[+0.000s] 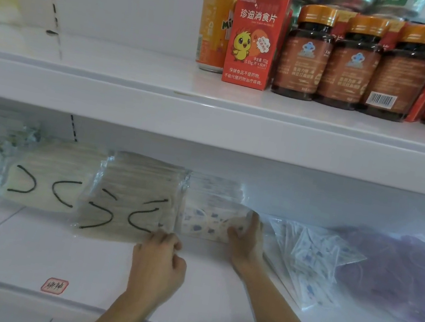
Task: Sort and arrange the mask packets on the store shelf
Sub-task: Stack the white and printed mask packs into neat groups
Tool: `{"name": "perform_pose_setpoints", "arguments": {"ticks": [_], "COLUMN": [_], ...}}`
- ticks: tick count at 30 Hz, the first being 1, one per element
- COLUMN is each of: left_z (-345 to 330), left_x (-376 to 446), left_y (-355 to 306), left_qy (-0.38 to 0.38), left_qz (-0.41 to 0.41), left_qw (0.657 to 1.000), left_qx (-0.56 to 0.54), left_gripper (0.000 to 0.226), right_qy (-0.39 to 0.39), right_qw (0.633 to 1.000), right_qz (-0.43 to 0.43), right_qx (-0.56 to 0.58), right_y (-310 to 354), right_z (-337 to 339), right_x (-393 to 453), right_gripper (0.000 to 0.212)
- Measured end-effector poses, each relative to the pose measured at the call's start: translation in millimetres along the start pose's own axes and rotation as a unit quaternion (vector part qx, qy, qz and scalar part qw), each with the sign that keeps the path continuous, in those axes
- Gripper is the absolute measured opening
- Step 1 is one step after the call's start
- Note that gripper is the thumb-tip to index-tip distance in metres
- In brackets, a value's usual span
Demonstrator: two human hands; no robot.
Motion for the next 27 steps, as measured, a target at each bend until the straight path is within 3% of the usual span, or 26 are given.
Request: {"name": "perform_pose_setpoints", "arguments": {"ticks": [3,6,10,15,20,24,27], "left_z": [-19.9,-27.0,-31.0,-33.0,-33.4,-36.1,-36.5], "left_x": [-2.9,-6.9,-6.1,-5.3,-6.0,-5.7,-6.7], "left_y": [-21.2,-31.8,-30.4,-29.0,-28.6,-28.4,-27.0], "left_qy": [0.071,0.101,0.125,0.129,0.127,0.13,0.132], "left_qz": [-0.105,-0.156,-0.156,-0.153,-0.153,-0.161,-0.162], "left_qw": [0.991,0.981,0.977,0.976,0.976,0.974,0.974], "left_qx": [0.048,0.059,0.073,0.082,0.087,0.093,0.092], "left_gripper": [0.024,0.03,0.045,0.045,0.049,0.052,0.052], "right_qy": [0.005,0.016,0.022,0.055,0.063,0.045,0.065], "right_qw": [1.0,0.999,0.994,0.977,0.979,0.978,0.982], "right_qz": [0.008,0.012,0.01,-0.041,-0.04,-0.059,-0.041], "right_qx": [0.012,0.046,0.111,0.203,0.192,0.197,0.17], "right_y": [4.3,4.4,1.4,3.0,10.5,5.9,12.2], "right_z": [-4.6,-10.1,-6.8,-9.3,-16.2,-13.7,-14.3], "right_x": [-0.2,2.7,0.9,18.1,24.5,24.8,20.1], "right_gripper": [0.069,0.077,0.085,0.085,0.068,0.081,0.067]}}
Point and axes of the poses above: each hand's wrist, its own x-axis towards the middle knuckle, its own z-axis out of the back of the hand, y = z × x, the point moved 9 cm from there along x, towards the middle knuckle, and after that the axes turned 8 degrees about -x, right-handed, at the moved point
